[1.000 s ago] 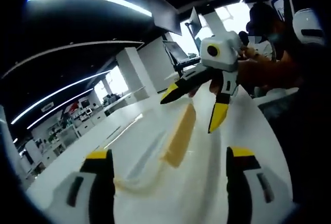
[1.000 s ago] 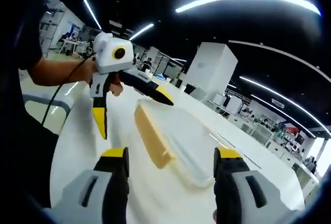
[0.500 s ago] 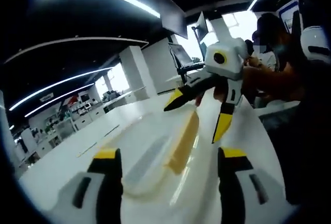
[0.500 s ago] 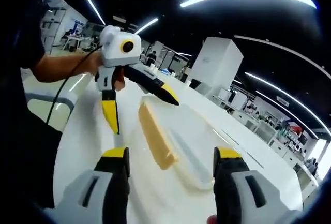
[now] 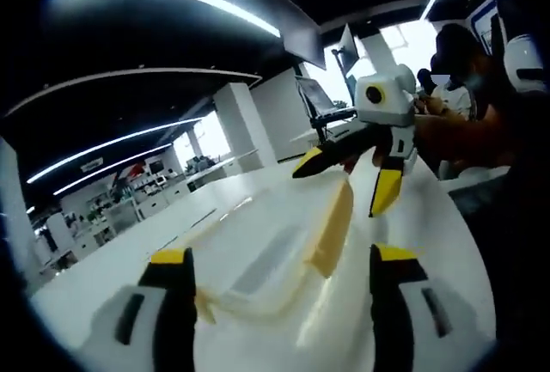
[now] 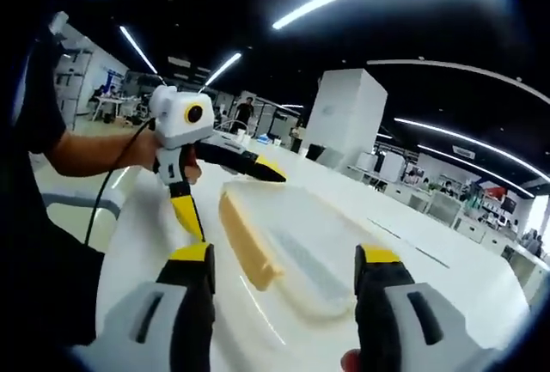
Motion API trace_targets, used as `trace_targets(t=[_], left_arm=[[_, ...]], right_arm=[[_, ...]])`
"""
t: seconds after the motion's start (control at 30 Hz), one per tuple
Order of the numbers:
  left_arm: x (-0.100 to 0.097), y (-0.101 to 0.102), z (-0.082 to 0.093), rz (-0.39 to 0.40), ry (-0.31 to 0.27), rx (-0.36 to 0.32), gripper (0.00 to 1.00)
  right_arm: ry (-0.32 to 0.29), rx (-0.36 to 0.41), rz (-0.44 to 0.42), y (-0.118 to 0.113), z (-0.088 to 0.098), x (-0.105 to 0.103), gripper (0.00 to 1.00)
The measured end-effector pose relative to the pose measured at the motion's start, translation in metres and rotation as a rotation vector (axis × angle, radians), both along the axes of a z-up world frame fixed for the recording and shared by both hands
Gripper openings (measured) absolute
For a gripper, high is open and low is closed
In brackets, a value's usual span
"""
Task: Snap each plastic latch of the storage box into its locked position after aligning the lid with the box until every specified latch is closed and the lid sits flush.
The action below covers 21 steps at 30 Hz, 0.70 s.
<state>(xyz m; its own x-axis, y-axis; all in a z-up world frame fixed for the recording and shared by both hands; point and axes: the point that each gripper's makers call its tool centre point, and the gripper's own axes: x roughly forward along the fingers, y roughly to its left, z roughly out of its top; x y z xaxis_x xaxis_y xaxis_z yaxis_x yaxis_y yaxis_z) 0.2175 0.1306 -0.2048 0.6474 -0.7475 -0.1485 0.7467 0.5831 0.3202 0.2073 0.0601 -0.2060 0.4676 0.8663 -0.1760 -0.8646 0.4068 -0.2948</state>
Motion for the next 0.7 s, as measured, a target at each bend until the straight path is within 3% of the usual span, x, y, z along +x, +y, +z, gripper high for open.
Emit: trace_targets(t=[0.13,0.33,0.5,0.7], left_arm=[[0.007,0.009,0.000,0.046,-0.015,0.012,0.90],[0.008,0.017,0.002,0.074,0.104,-0.138,0.86],[0.014,0.026,0.009,0.120,0.148,-0.258,0.83],[0.019,0.033,-0.003,0.157,0.209,-0.276,0.84]], right_arm=[[0.000,-0.001,-0.017,-0.002,-0.001,0.003,0.70],[0.019,0.048,-0.068,-0.015,0.003,0.010,0.70],[0.051,0.078,-0.118,-0.023,0.002,0.017,0.70],[0.091,0.112,-0.139,-0.026,0.000,0.021,0.73]])
